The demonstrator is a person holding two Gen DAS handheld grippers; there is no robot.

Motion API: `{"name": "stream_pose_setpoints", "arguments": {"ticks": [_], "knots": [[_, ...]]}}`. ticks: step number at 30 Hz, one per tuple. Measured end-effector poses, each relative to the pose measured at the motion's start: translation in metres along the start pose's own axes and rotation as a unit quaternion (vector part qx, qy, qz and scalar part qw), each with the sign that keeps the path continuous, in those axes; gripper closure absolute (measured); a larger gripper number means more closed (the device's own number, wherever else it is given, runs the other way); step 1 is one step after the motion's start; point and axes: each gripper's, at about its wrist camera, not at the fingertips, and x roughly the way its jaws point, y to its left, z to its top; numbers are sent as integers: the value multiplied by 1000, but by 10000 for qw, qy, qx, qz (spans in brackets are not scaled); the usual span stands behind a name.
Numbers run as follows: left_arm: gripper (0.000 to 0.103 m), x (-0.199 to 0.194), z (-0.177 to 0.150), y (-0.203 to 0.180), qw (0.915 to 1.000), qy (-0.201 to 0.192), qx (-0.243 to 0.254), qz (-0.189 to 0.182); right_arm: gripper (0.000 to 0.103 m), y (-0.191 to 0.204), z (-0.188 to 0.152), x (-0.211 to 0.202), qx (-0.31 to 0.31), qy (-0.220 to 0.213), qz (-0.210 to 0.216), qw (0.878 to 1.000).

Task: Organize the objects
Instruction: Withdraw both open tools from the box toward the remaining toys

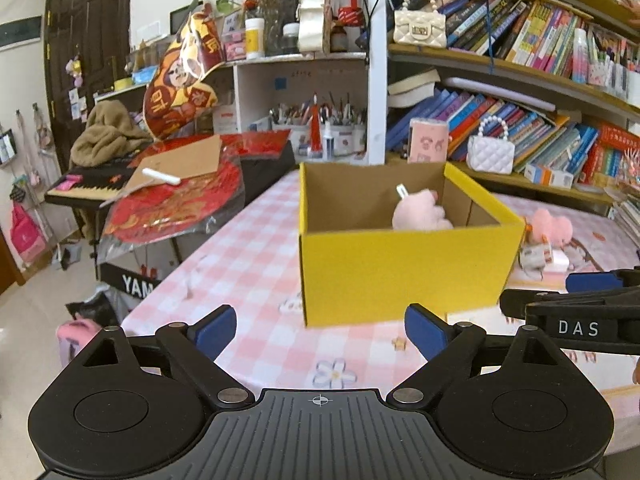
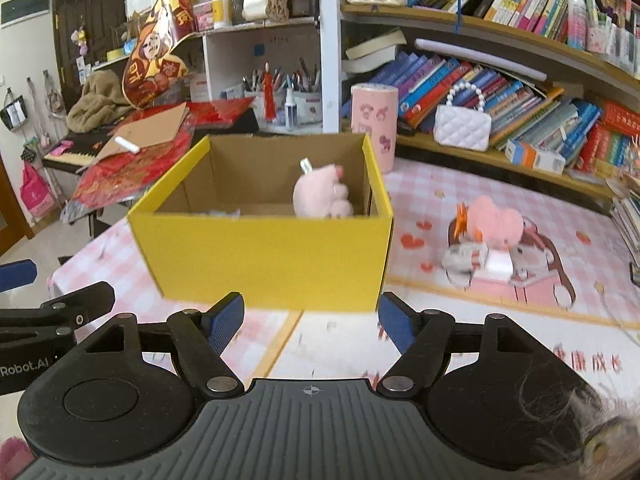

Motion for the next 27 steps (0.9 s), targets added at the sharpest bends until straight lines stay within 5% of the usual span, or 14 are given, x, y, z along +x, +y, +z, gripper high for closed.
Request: {"name": "stream_pose_setpoints", "arguments": {"ticks": [27], "knots": [[9,-8,-31,-34,9956,502,482,-626,22,-29,-61,-39,600,434,-825,9938]]}}
